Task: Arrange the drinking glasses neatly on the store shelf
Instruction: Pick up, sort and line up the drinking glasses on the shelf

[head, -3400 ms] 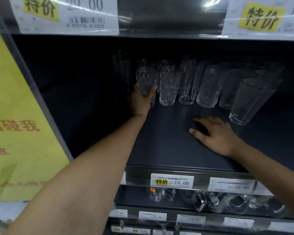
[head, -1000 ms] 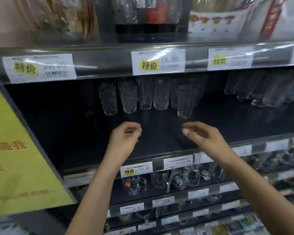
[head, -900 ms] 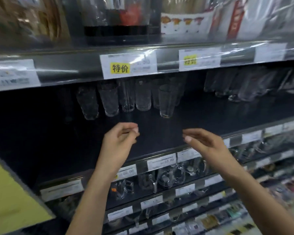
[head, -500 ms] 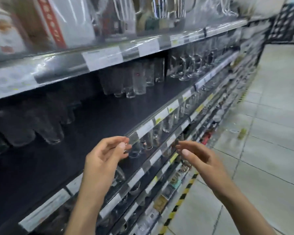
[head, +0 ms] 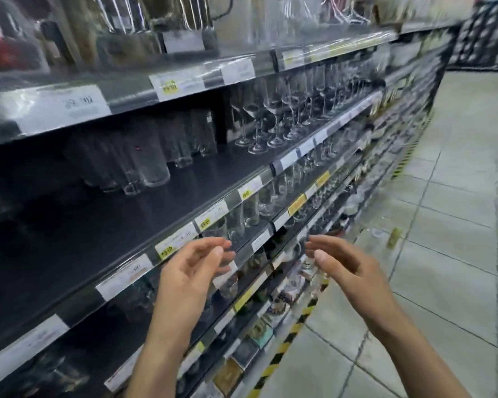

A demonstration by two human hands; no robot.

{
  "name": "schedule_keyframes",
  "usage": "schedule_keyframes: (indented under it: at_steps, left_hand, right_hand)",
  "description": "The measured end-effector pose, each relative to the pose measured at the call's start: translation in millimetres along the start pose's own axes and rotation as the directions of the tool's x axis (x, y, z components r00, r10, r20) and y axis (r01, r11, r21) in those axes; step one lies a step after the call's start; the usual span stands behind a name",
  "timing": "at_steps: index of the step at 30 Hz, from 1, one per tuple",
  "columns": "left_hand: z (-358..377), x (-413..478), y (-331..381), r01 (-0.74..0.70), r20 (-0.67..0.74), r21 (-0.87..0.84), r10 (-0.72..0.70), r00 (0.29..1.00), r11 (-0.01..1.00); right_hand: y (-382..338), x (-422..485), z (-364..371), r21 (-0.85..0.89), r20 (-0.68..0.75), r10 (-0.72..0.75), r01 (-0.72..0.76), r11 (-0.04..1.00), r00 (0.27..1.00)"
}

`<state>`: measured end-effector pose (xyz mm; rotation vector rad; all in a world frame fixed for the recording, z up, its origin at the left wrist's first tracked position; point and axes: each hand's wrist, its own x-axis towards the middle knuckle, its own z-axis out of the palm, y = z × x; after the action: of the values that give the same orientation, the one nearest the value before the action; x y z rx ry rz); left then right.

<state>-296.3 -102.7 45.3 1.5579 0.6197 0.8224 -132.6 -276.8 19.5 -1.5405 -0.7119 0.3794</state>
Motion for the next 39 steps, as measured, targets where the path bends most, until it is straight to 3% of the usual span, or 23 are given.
schedule_keyframes:
  at_steps: [12,20,23,31,36,39]
  left_hand:
    - [52,110,-13,0.033,-0.202,0.047,-0.023,0.979,0.998]
    - [82,226,-24,0.024,-0.358,-0.026,-0.031,0.933,0.999]
    - [89,261,-28,0.02,-0.435,-0.045,-0.038,0.9,0.999]
    - [77,339,-37,0.131,-0.676,-0.021,-0.111,0.729,0.991]
    - [80,381,-52,0.217,-0.669,0.131,-0.075,0.739,0.967]
    - [69,404,-71,0.225,-0.716,0.181,-0.028,0.697,0.957]
  right_hand:
    - [27,168,-10,0.009,0.223,-0.021,0.02,1.0,0.975]
    - [36,295,3,-0.022,0.361,-0.042,0.053,0.998,0.932]
    - [38,335,6,0.002,0.39,-0.066,0.071,0.998,0.919]
    - [44,424,56,0.053,0.507,-0.071,0.051,0.997,0.859]
    - [52,483,114,-0.008,0.573,0.062,-0.07,0.997,0.817]
    - [66,513,145,-0.024,0.608,0.057,-0.053,0.998,0.792]
